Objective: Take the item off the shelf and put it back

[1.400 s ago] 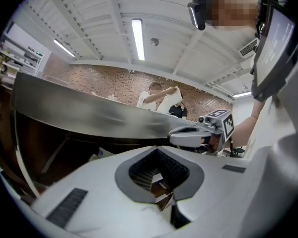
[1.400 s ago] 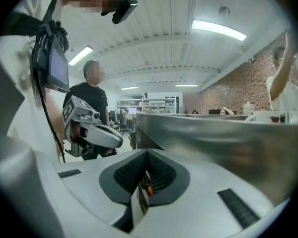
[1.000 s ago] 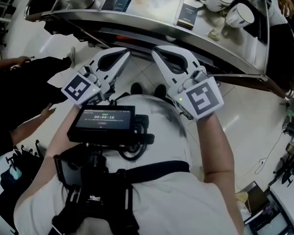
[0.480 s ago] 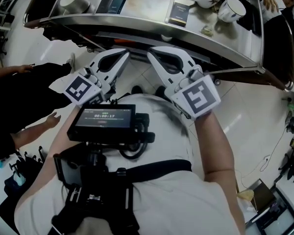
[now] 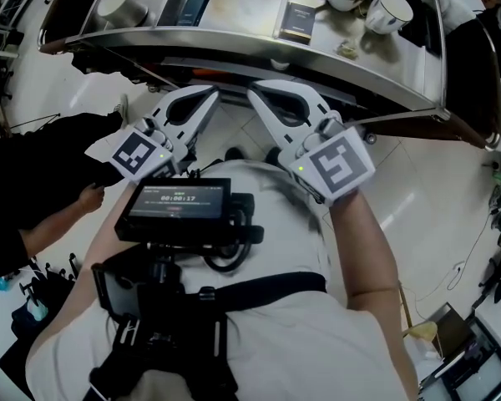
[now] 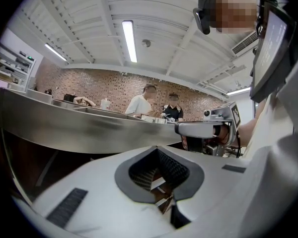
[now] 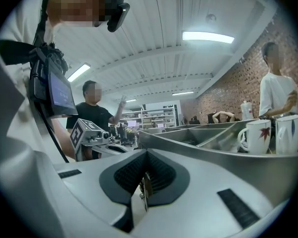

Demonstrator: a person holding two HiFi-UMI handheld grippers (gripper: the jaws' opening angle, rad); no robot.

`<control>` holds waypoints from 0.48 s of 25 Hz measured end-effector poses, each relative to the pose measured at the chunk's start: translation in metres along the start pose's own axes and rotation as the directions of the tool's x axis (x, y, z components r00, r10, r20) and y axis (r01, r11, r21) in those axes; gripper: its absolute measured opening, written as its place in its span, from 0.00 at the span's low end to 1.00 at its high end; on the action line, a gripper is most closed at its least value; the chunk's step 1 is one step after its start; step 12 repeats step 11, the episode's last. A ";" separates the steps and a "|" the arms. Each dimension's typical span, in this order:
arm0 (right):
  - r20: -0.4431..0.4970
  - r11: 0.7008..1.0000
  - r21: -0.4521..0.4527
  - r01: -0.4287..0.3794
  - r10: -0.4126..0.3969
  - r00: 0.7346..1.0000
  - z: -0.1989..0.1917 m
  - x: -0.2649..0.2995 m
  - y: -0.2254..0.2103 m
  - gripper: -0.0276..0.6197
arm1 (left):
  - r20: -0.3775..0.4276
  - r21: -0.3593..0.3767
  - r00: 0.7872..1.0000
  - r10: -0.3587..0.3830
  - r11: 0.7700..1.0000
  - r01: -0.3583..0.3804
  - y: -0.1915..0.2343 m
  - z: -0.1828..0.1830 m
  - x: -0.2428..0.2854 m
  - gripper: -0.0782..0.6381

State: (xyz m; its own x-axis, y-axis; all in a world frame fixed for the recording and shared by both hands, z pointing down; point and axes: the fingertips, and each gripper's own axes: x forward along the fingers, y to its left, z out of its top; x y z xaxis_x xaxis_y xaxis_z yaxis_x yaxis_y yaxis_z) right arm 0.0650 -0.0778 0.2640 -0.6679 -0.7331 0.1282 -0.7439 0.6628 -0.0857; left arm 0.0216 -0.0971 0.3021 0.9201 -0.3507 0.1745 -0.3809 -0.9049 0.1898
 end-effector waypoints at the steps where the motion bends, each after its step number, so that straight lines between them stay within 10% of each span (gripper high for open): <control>1: 0.000 1.000 0.000 -0.001 0.001 1.000 -0.001 -0.001 0.000 0.05 | -0.001 0.000 1.000 -0.001 1.000 0.001 -0.001 -0.001 0.001 0.12; 12: 0.012 1.000 0.006 -0.010 0.010 1.000 0.005 0.002 0.003 0.05 | 0.000 0.005 1.000 -0.010 1.000 0.010 -0.003 0.004 0.003 0.12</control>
